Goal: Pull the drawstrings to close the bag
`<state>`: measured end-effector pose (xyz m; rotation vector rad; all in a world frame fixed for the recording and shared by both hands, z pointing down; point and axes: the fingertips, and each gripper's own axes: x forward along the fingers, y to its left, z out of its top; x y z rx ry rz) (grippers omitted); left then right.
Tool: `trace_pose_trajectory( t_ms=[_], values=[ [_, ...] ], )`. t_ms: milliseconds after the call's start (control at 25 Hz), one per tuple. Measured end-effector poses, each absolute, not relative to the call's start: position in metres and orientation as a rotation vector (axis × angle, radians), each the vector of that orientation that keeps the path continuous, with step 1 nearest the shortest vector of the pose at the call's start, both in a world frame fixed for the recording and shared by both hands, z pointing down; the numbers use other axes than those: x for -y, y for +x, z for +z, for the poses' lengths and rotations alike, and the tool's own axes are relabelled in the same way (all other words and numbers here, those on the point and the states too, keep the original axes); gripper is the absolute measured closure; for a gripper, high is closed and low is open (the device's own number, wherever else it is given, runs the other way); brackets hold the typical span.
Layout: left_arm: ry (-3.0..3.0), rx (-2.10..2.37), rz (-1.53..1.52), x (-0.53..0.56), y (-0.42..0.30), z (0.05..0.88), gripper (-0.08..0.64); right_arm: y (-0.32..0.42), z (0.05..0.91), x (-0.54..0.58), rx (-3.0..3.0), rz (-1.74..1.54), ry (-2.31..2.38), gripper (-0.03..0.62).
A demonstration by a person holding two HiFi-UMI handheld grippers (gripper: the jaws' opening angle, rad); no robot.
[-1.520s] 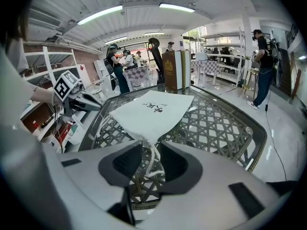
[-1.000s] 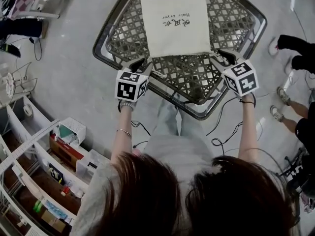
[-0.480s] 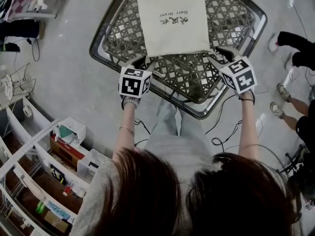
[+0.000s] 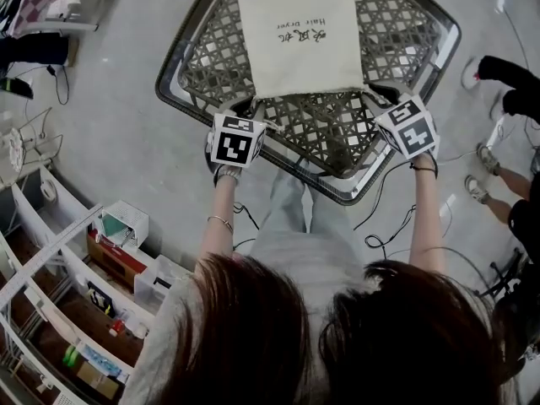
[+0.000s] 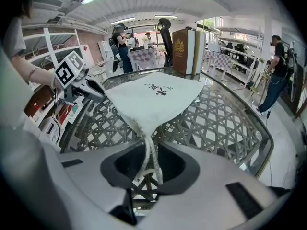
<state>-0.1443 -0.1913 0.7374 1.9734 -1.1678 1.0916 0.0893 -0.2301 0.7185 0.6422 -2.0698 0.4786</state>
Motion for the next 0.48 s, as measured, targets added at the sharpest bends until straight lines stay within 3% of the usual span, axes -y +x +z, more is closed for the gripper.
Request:
trace_pose_trajectory(
  t_ms=[480],
  values=[
    [1.984, 1.144, 1.114, 0.1908, -0.142, 0.7385, 0.488, 0.0908, 0.7199, 0.2268, 2.03, 0.434, 0.647, 0.549]
  ],
)
